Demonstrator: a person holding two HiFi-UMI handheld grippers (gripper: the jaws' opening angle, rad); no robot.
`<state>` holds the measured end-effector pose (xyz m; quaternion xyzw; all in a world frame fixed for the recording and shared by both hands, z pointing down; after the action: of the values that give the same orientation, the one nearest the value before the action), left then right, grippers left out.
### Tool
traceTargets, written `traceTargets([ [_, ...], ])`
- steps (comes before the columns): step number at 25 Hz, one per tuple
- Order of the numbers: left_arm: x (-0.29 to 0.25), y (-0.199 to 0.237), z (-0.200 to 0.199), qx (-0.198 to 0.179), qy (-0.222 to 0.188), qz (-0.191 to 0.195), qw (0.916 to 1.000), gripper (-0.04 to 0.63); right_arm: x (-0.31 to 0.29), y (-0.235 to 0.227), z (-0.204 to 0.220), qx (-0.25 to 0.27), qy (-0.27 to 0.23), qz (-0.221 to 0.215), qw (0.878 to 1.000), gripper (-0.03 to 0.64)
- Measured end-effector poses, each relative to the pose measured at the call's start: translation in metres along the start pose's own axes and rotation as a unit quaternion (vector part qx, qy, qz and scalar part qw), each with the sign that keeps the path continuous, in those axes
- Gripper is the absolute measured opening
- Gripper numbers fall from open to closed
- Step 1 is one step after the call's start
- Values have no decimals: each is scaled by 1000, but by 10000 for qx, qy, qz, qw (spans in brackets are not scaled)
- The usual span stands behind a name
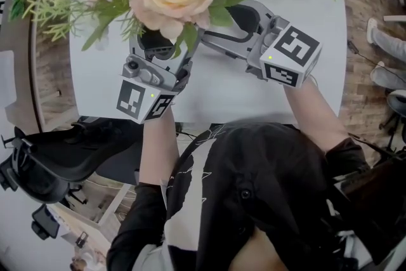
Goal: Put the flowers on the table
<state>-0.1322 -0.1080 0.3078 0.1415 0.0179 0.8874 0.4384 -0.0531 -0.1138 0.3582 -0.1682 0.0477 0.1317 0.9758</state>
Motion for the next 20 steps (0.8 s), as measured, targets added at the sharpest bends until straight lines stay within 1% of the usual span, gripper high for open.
traceTargets([
  [7, 5, -8, 2, -95, 41, 18, 9999, 325, 4, 5, 5, 69, 35, 13, 10000, 293],
  [14, 5, -7, 4, -71, -46, -15, 10000, 327, 5, 3, 6, 33, -32, 6, 10000, 293],
  [20, 5, -8, 4, -148, -34, -10, 9999, 327, 5, 2, 8, 59, -113, -51, 9999, 293],
])
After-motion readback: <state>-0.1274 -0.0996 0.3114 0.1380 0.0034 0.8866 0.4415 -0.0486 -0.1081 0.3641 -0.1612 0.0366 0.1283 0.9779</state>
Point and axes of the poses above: the fingertips, and each gripper's own axes: x backward along the fingers, y to its left, z out of its underside, the point moved 3 cm from there along x, backward along the fingers, and after that the axes turned 2 degrees about -y, right-handed, at the moved point
